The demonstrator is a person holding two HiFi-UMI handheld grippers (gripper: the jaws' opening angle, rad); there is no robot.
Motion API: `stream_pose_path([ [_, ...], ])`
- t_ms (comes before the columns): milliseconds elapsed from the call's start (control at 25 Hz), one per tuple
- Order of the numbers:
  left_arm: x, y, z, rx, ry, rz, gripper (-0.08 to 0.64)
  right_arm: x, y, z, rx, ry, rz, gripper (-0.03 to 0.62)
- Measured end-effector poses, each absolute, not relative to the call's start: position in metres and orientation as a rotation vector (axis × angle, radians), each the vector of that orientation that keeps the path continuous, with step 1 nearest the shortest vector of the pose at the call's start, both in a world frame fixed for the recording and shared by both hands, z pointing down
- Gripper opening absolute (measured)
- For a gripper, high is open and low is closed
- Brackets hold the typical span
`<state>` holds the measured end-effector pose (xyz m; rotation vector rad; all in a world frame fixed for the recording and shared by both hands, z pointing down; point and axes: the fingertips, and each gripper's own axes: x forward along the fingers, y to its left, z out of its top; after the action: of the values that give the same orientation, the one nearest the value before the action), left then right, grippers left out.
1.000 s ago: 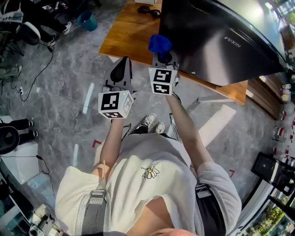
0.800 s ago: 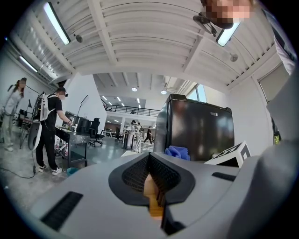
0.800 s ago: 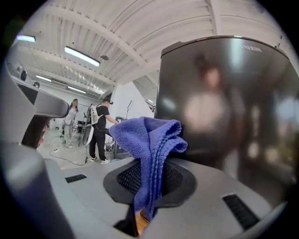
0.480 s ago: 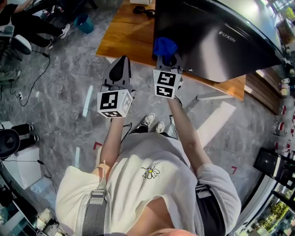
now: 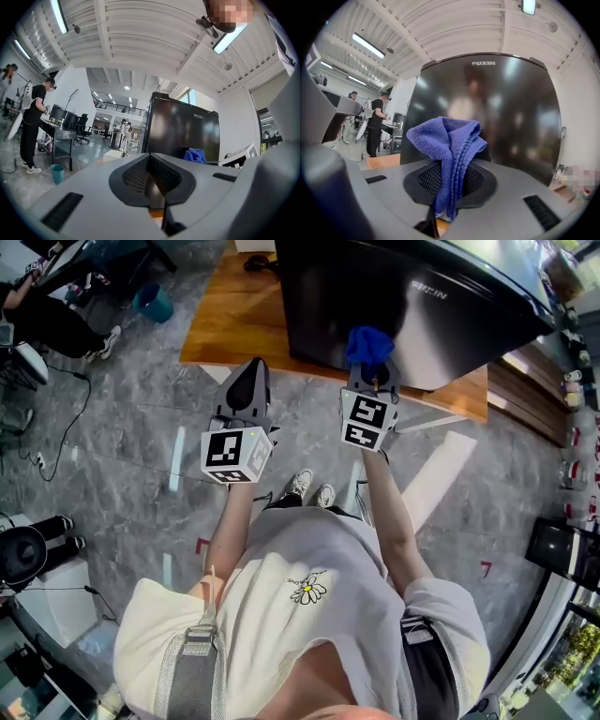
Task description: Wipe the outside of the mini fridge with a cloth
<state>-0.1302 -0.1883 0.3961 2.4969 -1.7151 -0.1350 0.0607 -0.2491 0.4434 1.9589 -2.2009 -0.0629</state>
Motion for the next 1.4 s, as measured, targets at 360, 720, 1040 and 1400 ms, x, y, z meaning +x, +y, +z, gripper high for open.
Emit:
stream_pose_path([
  [360, -0.094, -0.19, 0.388, 2.577, -1.63, -0.124, 0.005, 0.15, -0.23, 0.447, 2.14, -2.019, -0.028, 0.072],
  [720, -0.062, -0.196, 0.388, 2.632, -1.556, -0.107, 0.005, 0.258, -0.214, 0.451, 2.389, -1.762, 0.059, 0.072],
  [1040, -0.046, -0.2, 0.39, 2.65, -1.525, -0.078, 0.005, 0.32, -0.209, 0.449, 2.488, -1.616, 0.071, 0.072],
  [1400, -0.047, -0.2, 0.392, 2.64, -1.546, -0.058, 0.005, 0.341, -0.205, 0.454, 2.491, -1.574, 0.086, 0.072],
])
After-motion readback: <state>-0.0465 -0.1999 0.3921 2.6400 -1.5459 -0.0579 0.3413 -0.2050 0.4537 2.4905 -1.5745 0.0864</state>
